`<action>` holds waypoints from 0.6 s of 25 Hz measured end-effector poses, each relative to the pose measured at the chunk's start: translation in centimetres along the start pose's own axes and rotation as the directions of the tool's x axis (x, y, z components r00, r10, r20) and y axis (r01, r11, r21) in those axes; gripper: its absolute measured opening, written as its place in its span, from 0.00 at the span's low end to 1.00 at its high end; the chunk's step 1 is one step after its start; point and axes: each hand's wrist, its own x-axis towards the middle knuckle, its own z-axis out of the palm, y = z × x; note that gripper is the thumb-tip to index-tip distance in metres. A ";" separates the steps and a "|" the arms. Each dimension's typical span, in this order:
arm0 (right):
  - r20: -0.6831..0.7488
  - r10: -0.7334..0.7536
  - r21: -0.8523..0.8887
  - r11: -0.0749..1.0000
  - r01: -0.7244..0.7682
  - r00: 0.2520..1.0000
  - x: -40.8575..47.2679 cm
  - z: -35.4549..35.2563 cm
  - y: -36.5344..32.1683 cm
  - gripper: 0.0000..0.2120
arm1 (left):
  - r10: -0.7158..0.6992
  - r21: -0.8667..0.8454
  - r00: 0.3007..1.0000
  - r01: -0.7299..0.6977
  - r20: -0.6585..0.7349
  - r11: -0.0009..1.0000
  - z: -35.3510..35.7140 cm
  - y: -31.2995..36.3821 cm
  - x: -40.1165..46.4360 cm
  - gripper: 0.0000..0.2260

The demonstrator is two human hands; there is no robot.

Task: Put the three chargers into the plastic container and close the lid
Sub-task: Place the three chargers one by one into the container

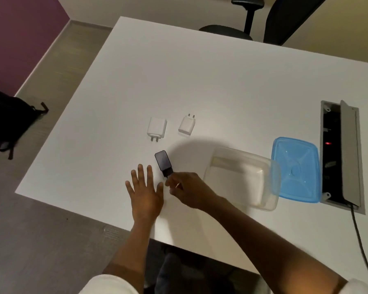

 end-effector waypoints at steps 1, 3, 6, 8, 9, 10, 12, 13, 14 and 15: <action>0.007 0.001 -0.076 0.997 -0.001 1.000 1.5 -0.5 -0.2 0.09 | -0.005 -0.010 1.000 0.004 -0.019 1.000 0.1 0.1 0.2 0.30; 0.005 -0.048 -0.244 0.969 0.047 0.999 4.2 -1.3 -0.5 0.15 | 0.002 -0.048 0.999 -0.003 -0.037 0.999 0.4 0.1 0.4 0.30; 0.121 -0.189 -0.492 0.841 0.225 0.974 7.4 -1.3 -0.1 0.24 | -0.017 -0.049 0.998 0.014 -0.068 0.999 0.7 -0.2 0.3 0.31; 0.242 -0.153 -0.573 0.775 0.268 0.958 8.8 -1.0 0.7 0.28 | -0.022 -0.034 0.998 0.020 -0.067 0.999 0.7 -0.2 0.4 0.31; 0.266 -0.119 -0.585 0.769 0.259 0.956 9.2 -0.6 1.1 0.29 | -0.021 -0.027 0.997 0.019 -0.072 0.999 0.7 -0.1 0.4 0.31; 0.262 -0.103 -0.591 0.769 0.244 0.960 9.5 -0.2 1.4 0.29 | -0.019 -0.019 0.997 0.017 -0.077 1.000 0.7 -0.1 0.4 0.31; 0.170 -0.094 -0.609 0.773 0.180 0.981 9.9 0.4 1.8 0.27 | -0.014 -0.016 0.996 0.013 -0.084 1.000 0.8 -0.2 0.5 0.31; 0.102 -0.074 -0.625 0.771 0.122 0.992 10.0 0.5 1.8 0.25 | -0.014 -0.020 0.996 0.013 -0.084 1.000 0.8 -0.2 0.6 0.31; 0.046 -0.047 -0.646 0.760 0.066 0.998 10.2 0.6 1.8 0.24 | -0.018 -0.022 0.997 0.016 -0.082 1.000 0.7 -0.2 0.6 0.30; 0.011 -0.022 -0.668 0.744 0.023 1.000 10.2 0.6 1.8 0.23 | -0.019 -0.022 0.996 0.017 -0.082 1.000 0.7 -0.2 0.5 0.30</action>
